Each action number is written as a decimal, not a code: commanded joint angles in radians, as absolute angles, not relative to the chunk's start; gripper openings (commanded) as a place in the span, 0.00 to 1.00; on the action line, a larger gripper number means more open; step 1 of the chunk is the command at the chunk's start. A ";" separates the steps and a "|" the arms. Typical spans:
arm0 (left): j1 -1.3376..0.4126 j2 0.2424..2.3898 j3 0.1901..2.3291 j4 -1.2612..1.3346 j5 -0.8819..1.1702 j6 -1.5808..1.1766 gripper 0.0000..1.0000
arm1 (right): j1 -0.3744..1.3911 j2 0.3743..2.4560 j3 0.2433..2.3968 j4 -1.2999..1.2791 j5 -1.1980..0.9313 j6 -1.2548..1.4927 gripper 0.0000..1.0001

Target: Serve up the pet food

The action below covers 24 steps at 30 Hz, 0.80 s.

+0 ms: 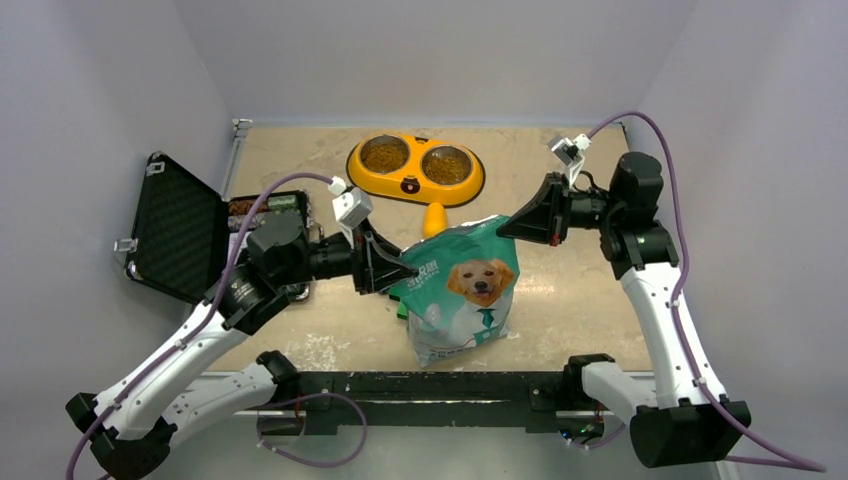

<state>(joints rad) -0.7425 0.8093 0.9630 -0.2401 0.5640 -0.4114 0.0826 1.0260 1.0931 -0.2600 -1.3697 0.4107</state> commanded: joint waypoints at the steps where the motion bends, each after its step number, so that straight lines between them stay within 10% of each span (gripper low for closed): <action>1: -0.759 0.843 1.019 -0.221 0.554 -0.383 0.32 | 0.068 0.978 1.082 -0.151 -1.298 0.533 0.00; 4: -0.759 0.860 1.072 -0.328 0.520 -0.339 0.00 | 0.056 0.996 1.111 -0.243 -1.230 0.545 0.00; 14: -0.676 0.752 1.032 -0.301 0.705 -0.611 0.00 | -0.138 0.946 1.064 -0.241 -1.255 0.820 0.00; 20: -0.667 0.860 1.056 -0.183 0.849 -0.640 0.00 | -0.071 0.975 1.283 -0.579 -1.133 0.484 0.00; 24: -0.667 0.897 1.052 -0.056 0.889 -0.668 0.00 | 0.092 1.059 1.586 -0.837 -0.947 0.279 0.70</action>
